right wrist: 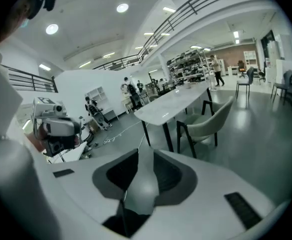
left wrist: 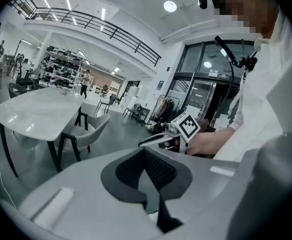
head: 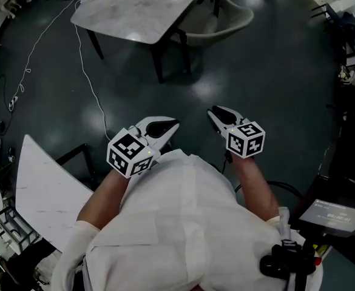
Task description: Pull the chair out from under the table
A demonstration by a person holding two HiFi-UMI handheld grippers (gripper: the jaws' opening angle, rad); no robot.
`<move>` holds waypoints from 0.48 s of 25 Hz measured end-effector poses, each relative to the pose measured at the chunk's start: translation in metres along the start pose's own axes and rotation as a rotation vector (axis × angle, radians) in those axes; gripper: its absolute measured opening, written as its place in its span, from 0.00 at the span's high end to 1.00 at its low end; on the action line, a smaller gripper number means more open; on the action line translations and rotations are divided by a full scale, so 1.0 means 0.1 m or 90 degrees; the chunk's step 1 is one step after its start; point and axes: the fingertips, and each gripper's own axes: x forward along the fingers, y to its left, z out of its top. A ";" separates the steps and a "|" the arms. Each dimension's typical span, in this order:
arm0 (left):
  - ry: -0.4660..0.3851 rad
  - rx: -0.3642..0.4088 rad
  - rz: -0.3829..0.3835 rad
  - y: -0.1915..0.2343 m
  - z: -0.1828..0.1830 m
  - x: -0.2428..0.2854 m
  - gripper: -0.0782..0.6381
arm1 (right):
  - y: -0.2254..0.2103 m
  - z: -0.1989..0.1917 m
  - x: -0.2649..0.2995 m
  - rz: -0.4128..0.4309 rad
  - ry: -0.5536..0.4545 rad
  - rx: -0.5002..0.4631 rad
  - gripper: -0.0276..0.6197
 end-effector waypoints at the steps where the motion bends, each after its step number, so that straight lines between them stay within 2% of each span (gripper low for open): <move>1: 0.003 0.005 -0.006 0.11 0.04 -0.01 0.88 | -0.05 0.11 0.08 -0.009 -0.008 0.010 0.84; 6: 0.014 0.018 -0.017 0.60 0.18 -0.04 0.88 | -0.27 0.50 0.42 -0.048 -0.029 0.017 0.84; 12: 0.005 0.031 -0.011 0.72 0.36 -0.10 0.88 | -0.59 0.70 0.49 -0.067 -0.061 0.088 0.81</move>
